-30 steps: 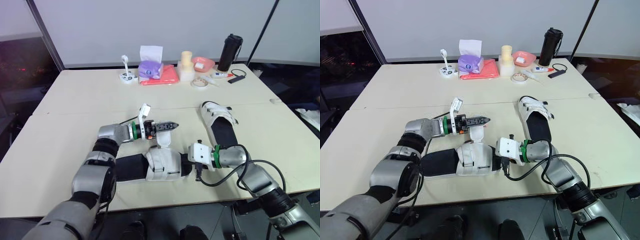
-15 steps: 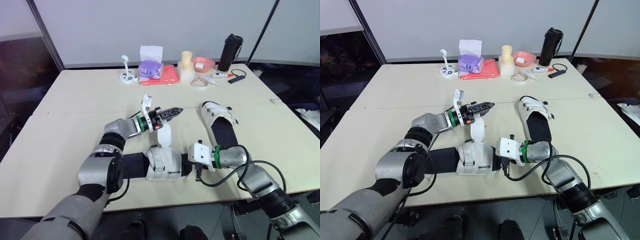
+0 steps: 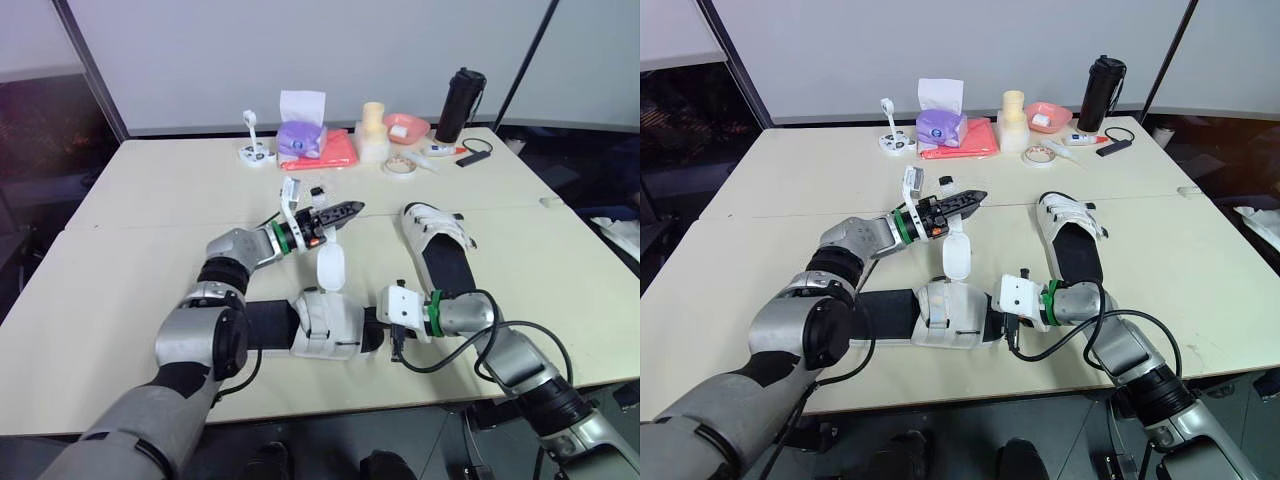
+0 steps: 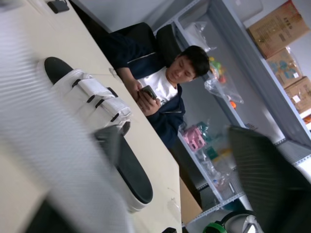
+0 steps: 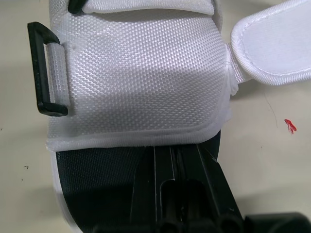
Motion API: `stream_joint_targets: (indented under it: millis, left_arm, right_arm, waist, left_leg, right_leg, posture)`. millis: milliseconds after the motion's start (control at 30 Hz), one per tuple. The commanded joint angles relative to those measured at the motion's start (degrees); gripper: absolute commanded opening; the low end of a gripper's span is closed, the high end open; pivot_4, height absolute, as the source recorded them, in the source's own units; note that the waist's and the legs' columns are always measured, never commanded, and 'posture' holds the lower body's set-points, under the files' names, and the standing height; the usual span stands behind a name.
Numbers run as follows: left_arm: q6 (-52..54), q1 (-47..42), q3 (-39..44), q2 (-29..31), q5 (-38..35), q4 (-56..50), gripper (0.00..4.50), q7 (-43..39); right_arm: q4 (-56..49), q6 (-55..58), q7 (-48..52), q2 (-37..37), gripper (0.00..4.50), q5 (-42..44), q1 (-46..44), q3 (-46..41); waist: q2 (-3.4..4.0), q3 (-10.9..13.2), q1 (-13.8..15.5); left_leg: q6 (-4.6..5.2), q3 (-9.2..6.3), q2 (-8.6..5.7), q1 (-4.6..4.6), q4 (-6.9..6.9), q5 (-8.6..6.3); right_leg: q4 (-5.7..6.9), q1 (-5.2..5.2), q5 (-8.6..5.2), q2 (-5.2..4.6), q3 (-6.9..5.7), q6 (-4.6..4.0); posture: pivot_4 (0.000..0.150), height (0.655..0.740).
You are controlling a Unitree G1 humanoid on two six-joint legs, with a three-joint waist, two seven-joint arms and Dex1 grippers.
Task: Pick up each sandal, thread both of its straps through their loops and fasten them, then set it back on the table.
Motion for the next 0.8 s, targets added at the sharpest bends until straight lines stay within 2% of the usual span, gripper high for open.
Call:
stream_joint_targets:
  millis: [33,133,267,367,467,800]
  left_arm:
    - [-0.3,-0.4,-2.1,0.7,0.4,-4.5,1.53,-2.8]
    - [-0.8,1.9,-5.4,1.0,1.4,-9.3,0.02,-5.6]
    - [-1.5,7.1,-11.3,1.6,2.5,-20.1,0.02,-9.7]
    - [-6.2,14.9,-18.9,4.0,5.7,-33.3,0.02,-13.2]
    - [-9.8,20.5,-22.8,6.6,7.2,-41.5,0.02,-14.2]
    - [-19.2,28.0,-28.0,11.8,8.6,-57.3,0.02,-15.3]
  right_arm:
    - [4.1,3.0,0.3,-1.2,0.0,-3.6,2.0,2.0]
    - [4.2,3.0,0.4,-1.1,0.0,-3.6,2.0,2.0]
    - [4.4,2.9,0.5,-1.2,0.0,-3.6,1.8,2.1]
    - [4.3,2.9,0.6,-1.2,0.0,-3.6,1.9,2.2]
    - [4.2,2.9,0.6,-1.2,0.0,-3.6,2.0,2.3]
    - [4.0,2.9,1.0,-1.1,0.0,-3.8,2.3,2.6]
  waist:
    - [0.0,0.0,0.0]
    - [0.01,0.0,0.0]
    - [0.01,0.0,-0.1]
    - [0.04,0.0,-0.1]
    - [0.05,0.0,0.0]
    - [0.07,0.0,0.1]
  left_leg:
    - [0.0,0.0,0.0,0.0,0.0,0.0]
    - [0.0,0.0,0.0,0.0,0.0,0.0]
    - [-0.01,0.01,0.01,0.0,0.0,0.01]
    - [-0.01,0.04,0.03,0.01,-0.01,0.0]
    - [-0.01,0.04,0.04,0.02,-0.02,0.0]
    - [-0.02,-0.15,0.08,0.02,0.0,0.0]
  right_leg:
    - [0.0,0.0,0.0,0.0,0.0,0.0]
    - [0.01,0.0,0.0,0.0,0.0,0.0]
    - [0.02,0.0,0.01,0.0,0.02,-0.01]
    - [0.02,0.0,0.01,0.0,0.07,-0.03]
    - [0.02,-0.02,0.02,0.0,0.09,-0.05]
    - [0.0,-0.02,0.02,-0.01,0.11,-0.12]
  posture:
    - [0.15,0.74]
    - [0.15,0.74]
    - [0.15,0.74]
    - [0.15,0.74]
    - [0.15,0.74]
    - [0.15,0.74]
